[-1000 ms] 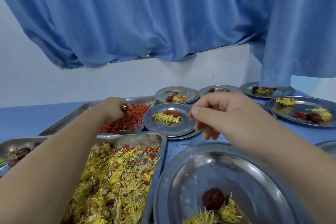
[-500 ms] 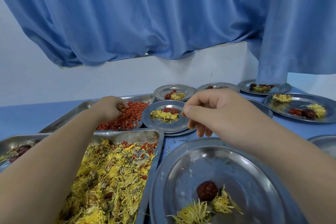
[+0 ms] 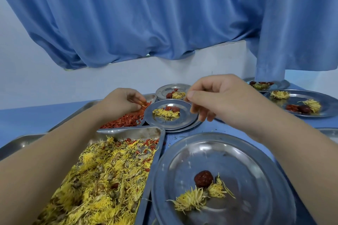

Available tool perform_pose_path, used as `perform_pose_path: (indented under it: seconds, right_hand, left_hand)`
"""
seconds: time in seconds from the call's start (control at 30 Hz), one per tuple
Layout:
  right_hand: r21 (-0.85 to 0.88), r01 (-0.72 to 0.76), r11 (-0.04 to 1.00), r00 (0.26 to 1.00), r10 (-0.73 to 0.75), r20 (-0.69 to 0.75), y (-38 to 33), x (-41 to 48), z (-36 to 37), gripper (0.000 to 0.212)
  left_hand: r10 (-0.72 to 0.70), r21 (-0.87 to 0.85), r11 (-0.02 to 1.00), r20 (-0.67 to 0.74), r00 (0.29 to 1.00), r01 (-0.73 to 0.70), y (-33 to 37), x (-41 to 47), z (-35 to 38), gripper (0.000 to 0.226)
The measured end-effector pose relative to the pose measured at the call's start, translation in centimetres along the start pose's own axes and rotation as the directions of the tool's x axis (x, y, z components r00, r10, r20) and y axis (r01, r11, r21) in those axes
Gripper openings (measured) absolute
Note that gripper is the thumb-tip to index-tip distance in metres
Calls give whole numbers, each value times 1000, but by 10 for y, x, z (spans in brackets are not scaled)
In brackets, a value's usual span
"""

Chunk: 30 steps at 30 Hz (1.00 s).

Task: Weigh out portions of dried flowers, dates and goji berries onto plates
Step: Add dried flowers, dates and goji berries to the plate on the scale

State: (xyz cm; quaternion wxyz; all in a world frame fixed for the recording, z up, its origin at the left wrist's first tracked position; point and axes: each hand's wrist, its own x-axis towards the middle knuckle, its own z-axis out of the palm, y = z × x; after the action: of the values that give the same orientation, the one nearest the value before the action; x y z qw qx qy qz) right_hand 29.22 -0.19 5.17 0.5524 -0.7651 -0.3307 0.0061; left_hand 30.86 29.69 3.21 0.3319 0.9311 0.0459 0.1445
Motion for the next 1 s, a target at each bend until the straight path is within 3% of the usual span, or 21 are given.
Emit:
perform_pose_path:
  seconds: [0.23,0.5,0.63,0.8,1.0]
  right_hand:
    - [38,76,996,995,-73,-64,-16,-6,-16,13]
    - [-112,123,986,991,-128,-39,-35,-21,-46,13]
    - [-220,98,971,995,-89,51,-39,-29,-64,14]
    - [-387,-13,922,964,115,241,-39,-41,-80,16]
    - [-441,-57,896,958,173,229,-42,-49,-88,17]
  left_hand:
    - [181,-252,960,233,955,-120,85,-56,35,20]
    - [250,-143,967,345,905,-213,126,-94,76,26]
    - [198,-156,975,289,937,-158,130,-100,84,29]
    - [205,-59,979,252,946,-196,138,-107,91,10]
    - [75,-171,985,224,972,-37,144,-115,87,11]
